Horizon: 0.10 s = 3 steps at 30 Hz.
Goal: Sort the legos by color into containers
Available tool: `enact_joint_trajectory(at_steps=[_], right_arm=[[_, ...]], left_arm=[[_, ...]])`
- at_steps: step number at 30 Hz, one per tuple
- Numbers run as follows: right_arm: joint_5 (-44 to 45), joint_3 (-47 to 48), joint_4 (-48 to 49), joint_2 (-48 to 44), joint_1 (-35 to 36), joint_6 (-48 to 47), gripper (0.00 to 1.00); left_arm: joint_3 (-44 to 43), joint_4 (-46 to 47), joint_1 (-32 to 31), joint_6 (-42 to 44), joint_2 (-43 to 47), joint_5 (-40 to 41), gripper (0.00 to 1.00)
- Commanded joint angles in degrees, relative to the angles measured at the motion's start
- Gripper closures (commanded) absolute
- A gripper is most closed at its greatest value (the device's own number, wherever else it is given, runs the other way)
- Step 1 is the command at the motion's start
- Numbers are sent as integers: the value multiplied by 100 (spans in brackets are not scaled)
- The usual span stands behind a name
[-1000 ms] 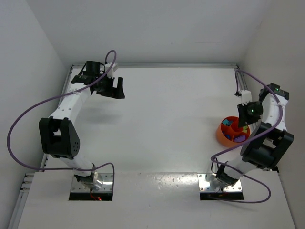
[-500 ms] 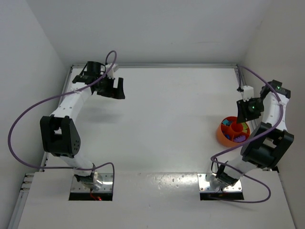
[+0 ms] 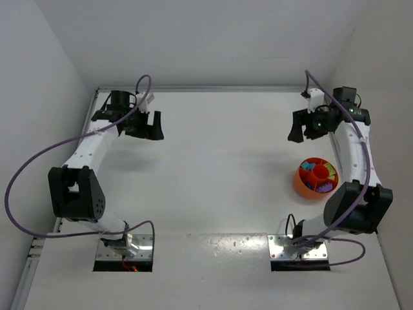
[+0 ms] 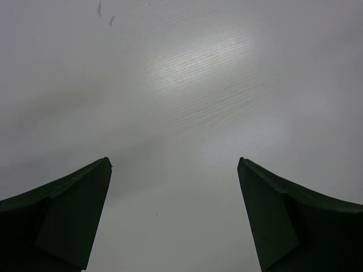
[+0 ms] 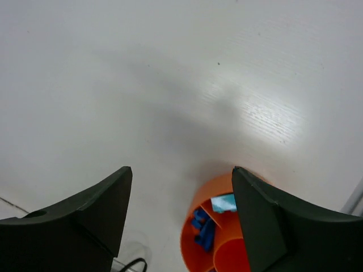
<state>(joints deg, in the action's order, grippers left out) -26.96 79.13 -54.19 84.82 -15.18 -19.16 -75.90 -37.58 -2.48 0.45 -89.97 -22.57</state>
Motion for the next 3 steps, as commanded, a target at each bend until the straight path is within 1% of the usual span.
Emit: enact_joint_trajectory(at_steps=[1,3], right_arm=[[-125,-187,804,-360,322,860,28],[-125,-389,1024,-492,524,975,28]], left_arm=[[215,111,204,113,497,24,0],[426,189,274,113,630,-98,0]])
